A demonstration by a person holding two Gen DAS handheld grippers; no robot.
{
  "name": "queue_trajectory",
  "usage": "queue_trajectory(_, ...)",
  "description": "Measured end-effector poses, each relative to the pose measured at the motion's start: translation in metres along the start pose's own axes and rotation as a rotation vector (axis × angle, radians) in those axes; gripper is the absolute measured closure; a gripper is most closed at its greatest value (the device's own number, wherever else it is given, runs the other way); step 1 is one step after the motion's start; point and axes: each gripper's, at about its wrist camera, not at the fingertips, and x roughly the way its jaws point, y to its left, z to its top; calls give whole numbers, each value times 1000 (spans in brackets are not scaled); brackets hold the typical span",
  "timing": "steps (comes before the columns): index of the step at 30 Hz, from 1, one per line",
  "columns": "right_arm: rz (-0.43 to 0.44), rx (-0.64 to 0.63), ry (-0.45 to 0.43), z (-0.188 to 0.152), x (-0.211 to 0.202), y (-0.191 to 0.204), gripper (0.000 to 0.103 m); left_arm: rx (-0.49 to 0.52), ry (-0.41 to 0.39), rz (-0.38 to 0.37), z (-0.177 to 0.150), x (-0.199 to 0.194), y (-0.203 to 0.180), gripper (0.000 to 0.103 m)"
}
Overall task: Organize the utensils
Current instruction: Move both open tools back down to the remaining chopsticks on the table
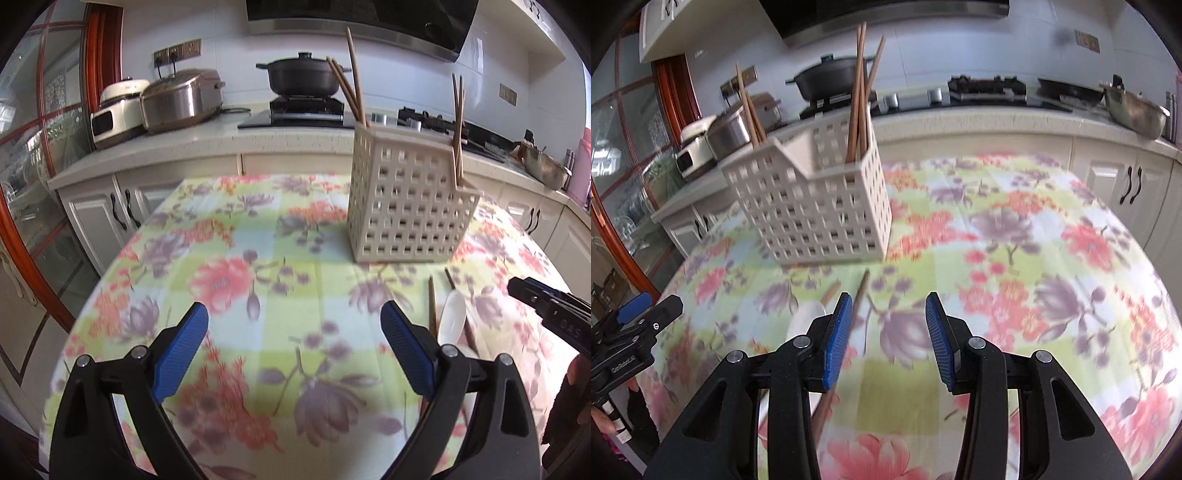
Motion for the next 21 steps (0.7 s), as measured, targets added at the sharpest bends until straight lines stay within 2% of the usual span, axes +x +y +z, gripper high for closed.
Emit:
queue_trajectory(4,-10,-16,56,-9,15,6,62,16,23,-7,-12,6,-4,11)
queue_trajectory(8,-11,-32,70,-11,19,11,64,15,33,1,-16,11,-3,11)
queue_trajectory(21,-30,-75,133,-9,38,33,80,18,27,-12,-20,9,-2,12)
